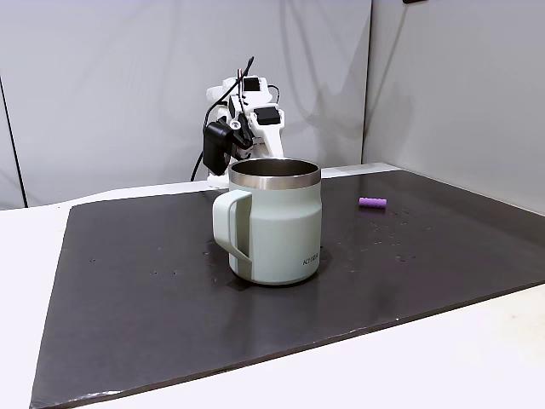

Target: Grasp a pengrip and put it in the cup.

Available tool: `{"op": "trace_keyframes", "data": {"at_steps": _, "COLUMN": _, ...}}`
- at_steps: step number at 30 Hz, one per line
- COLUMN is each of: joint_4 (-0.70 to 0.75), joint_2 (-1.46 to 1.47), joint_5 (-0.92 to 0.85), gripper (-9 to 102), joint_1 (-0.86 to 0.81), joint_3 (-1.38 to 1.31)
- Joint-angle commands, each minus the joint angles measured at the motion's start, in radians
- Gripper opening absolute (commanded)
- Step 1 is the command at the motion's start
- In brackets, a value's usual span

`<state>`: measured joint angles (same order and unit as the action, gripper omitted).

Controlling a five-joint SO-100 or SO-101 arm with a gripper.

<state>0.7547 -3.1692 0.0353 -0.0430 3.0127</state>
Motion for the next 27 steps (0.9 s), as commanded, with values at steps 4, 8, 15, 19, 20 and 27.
{"op": "trace_keyframes", "data": {"at_steps": 4, "joint_4": -0.012, "joint_2": -0.009, "joint_5": -0.084, "gripper": 0, "joint_1": 0.054, "joint_3": -0.006}}
{"op": "trace_keyframes", "data": {"at_steps": 8, "joint_4": -0.012, "joint_2": -0.009, "joint_5": -0.089, "gripper": 0, "joint_1": 0.058, "joint_3": -0.006}}
{"op": "trace_keyframes", "data": {"at_steps": 15, "joint_4": 0.018, "joint_2": -0.009, "joint_5": -0.066, "gripper": 0, "joint_1": 0.083, "joint_3": -0.120}}
{"op": "trace_keyframes", "data": {"at_steps": 19, "joint_4": 0.130, "joint_2": 0.034, "joint_5": -0.058, "gripper": 0, "joint_1": 0.152, "joint_3": -0.337}}
{"op": "trace_keyframes", "data": {"at_steps": 20, "joint_4": 0.160, "joint_2": 0.072, "joint_5": -0.046, "gripper": 0, "joint_1": 0.163, "joint_3": -0.410}}
{"op": "trace_keyframes", "data": {"at_steps": 27, "joint_4": 0.356, "joint_2": 0.394, "joint_5": 0.048, "gripper": 0, "joint_1": 0.221, "joint_3": -0.871}}
